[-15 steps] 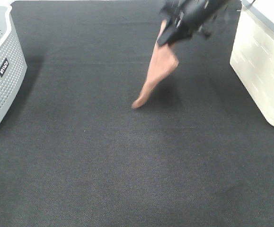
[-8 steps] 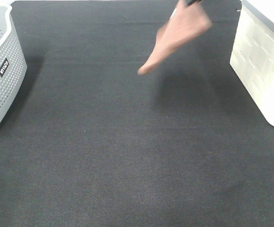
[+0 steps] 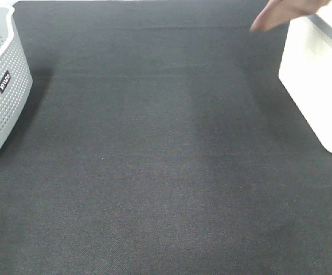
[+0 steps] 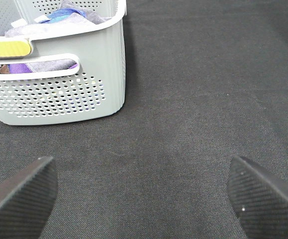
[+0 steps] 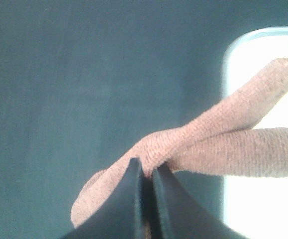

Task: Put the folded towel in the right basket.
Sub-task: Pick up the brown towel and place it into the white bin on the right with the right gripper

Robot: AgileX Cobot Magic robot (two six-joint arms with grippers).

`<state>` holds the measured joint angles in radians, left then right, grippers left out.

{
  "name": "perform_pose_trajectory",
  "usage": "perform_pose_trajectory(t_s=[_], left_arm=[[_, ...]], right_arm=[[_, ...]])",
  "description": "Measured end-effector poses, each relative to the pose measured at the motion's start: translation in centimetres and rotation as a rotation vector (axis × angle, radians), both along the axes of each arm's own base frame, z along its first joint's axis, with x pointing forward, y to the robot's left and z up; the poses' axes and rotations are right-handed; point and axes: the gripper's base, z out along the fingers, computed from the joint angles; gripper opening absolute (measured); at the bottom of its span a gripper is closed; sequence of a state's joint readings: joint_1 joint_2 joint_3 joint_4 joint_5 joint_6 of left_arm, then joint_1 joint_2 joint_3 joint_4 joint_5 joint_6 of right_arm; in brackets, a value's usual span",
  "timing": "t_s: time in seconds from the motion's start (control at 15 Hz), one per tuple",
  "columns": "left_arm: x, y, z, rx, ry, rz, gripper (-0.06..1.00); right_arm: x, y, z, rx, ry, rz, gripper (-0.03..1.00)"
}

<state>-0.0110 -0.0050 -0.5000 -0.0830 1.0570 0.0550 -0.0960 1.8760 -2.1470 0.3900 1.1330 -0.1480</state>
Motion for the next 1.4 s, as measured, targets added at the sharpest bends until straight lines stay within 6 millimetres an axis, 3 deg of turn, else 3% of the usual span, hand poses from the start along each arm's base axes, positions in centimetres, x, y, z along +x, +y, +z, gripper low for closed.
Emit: perform_pose_trajectory(t_s=[0.2, 0.27, 0.4, 0.73, 0.87, 1.07, 1.27, 1.4], left_arm=[[0.0, 0.0, 0.0, 0.0, 0.0, 0.0, 0.88], [0.0, 0.0, 0.0, 0.0, 0.0, 0.0, 0.88], [0.0, 0.0, 0.0, 0.0, 0.0, 0.0, 0.88], [0.0, 0.0, 0.0, 0.0, 0.0, 0.0, 0.88], [0.0, 0.0, 0.0, 0.0, 0.0, 0.0, 0.88], [0.0, 0.0, 0.0, 0.0, 0.0, 0.0, 0.88], [0.0, 0.0, 0.0, 0.0, 0.0, 0.0, 0.88], [0.0, 0.0, 0.0, 0.0, 0.0, 0.0, 0.88]], right_arm=[[-0.3, -6.7, -0.1, 0.079, -0.01, -0.151, 0.0], [-0.2, -7.7, -0.6, 0.082, 0.003, -0.172, 0.0], [0.2, -8.3, -1.4, 0.085, 0.024, -0.182, 0.0], [3.2, -10.7, -8.3, 0.007, 0.234, -0.282, 0.04], [3.7, -11.0, -9.5, 0.003, 0.268, -0.303, 0.25], [3.8, -11.0, -9.7, 0.003, 0.274, -0.304, 0.65], [3.4, -10.0, -8.5, -0.005, 0.257, -0.284, 0.71], [3.0, -7.8, -7.2, -0.021, 0.239, -0.239, 0.72]])
